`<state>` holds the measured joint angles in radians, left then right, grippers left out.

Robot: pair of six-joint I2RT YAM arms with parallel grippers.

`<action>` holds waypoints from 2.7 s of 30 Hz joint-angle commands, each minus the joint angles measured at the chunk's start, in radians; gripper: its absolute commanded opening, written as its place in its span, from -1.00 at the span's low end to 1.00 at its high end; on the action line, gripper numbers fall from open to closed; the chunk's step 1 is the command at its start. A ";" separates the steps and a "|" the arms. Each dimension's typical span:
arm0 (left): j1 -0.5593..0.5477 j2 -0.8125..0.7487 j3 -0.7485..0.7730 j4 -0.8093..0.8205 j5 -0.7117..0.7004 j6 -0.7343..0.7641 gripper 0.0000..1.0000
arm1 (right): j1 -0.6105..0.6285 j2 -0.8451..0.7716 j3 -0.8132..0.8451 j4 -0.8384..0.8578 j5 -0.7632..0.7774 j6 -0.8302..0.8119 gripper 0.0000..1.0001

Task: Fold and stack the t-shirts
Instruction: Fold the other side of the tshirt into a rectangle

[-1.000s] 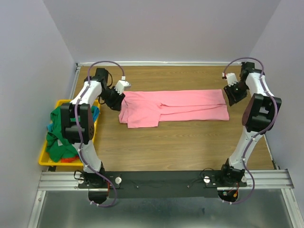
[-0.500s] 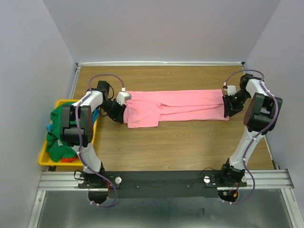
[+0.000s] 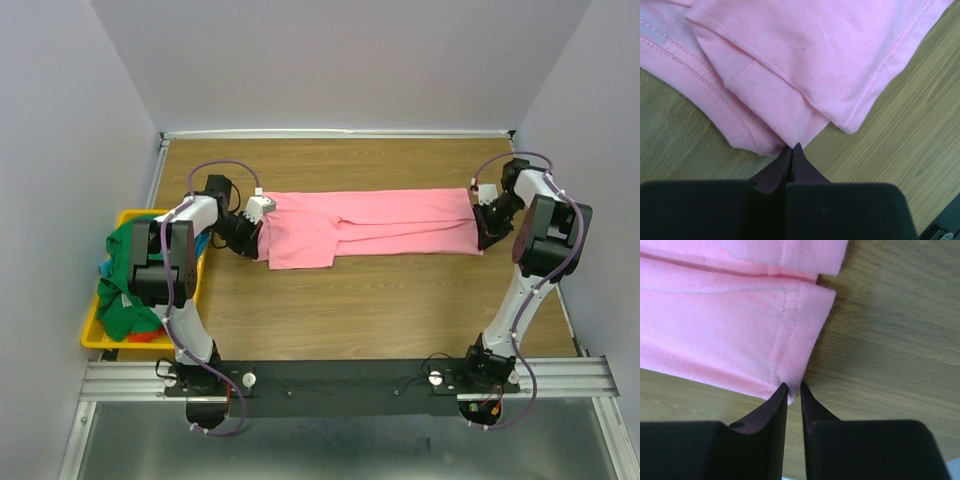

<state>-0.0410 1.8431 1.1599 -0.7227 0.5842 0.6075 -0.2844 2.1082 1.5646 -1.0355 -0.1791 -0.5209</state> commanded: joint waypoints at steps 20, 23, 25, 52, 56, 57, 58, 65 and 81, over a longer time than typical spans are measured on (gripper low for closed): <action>-0.020 -0.256 -0.081 -0.049 0.144 0.029 -0.04 | 0.258 -0.327 -0.118 0.144 -0.362 0.312 0.03; -0.022 -0.202 -0.060 -0.064 0.170 0.012 -0.04 | 0.410 -0.336 -0.182 0.271 -0.381 0.439 0.03; -0.022 -0.182 -0.060 -0.040 0.170 -0.038 -0.04 | 0.510 -0.333 -0.210 0.369 -0.387 0.501 0.04; -0.132 -0.036 -0.109 0.042 0.014 -0.094 -0.19 | 0.867 -0.062 -0.259 0.684 -0.303 0.855 0.04; -0.138 -0.030 -0.118 0.058 0.016 -0.107 -0.23 | 0.881 -0.051 -0.264 0.693 -0.298 0.864 0.02; -0.145 -0.028 -0.120 0.062 0.016 -0.109 -0.25 | 0.881 -0.039 -0.262 0.692 -0.298 0.865 0.01; -0.145 -0.027 -0.118 0.062 0.017 -0.110 -0.26 | 0.883 -0.037 -0.261 0.692 -0.296 0.866 0.01; -0.148 -0.015 -0.124 0.083 0.002 -0.140 -0.39 | 0.887 -0.014 -0.267 0.693 -0.293 0.877 -0.06; -0.148 -0.025 -0.127 0.104 -0.058 -0.178 -0.21 | 0.913 -0.042 -0.342 0.689 -0.287 0.883 -0.08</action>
<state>-0.1841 1.7878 1.0637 -0.6651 0.6361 0.4206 0.6029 2.0212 1.2800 -0.2710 -0.5259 0.3744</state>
